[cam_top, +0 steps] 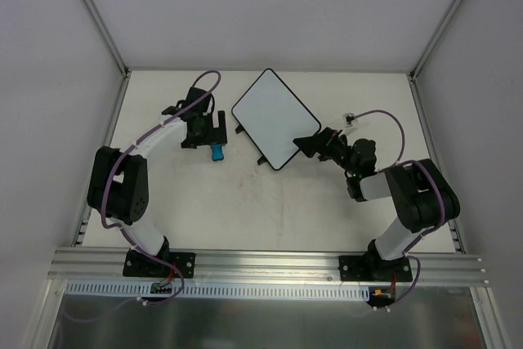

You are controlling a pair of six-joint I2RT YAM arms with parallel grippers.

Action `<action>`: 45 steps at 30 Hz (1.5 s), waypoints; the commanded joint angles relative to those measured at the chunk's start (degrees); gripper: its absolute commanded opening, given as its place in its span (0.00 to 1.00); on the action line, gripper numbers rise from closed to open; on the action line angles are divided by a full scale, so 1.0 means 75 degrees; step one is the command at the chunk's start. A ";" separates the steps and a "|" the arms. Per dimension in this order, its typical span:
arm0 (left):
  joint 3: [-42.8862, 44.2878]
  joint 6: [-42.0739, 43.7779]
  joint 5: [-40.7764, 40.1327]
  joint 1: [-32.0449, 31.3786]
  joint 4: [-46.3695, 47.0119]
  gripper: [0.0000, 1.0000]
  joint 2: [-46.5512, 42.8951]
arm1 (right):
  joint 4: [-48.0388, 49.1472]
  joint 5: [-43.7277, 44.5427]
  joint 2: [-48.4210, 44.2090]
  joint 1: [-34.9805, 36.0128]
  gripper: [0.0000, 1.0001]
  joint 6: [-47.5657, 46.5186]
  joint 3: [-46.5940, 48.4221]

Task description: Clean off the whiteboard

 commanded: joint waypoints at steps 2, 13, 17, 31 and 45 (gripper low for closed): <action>-0.0275 -0.0171 -0.0279 0.0088 0.0334 0.99 -0.0674 | 0.0547 0.0440 -0.0911 -0.0268 0.99 -0.0221 -0.0399; -0.1164 -0.0452 -0.0619 0.0088 0.1084 0.99 -0.1752 | -0.3552 0.2876 -0.4519 -0.0362 0.99 -0.1813 -0.1021; -0.1575 -0.0558 -0.0806 0.0088 0.1482 0.99 -0.2220 | -0.5495 0.4268 -0.5528 -0.0351 0.99 -0.2341 -0.0787; -0.2992 -0.0406 -0.1357 0.0088 0.2829 0.99 -0.4107 | -0.8267 0.6617 -0.5237 0.0517 0.99 -0.3186 0.1006; -0.4189 0.0110 -0.1732 0.0088 0.3861 0.99 -0.5525 | -0.7822 0.6558 -0.5436 0.0517 0.99 -0.3279 0.0643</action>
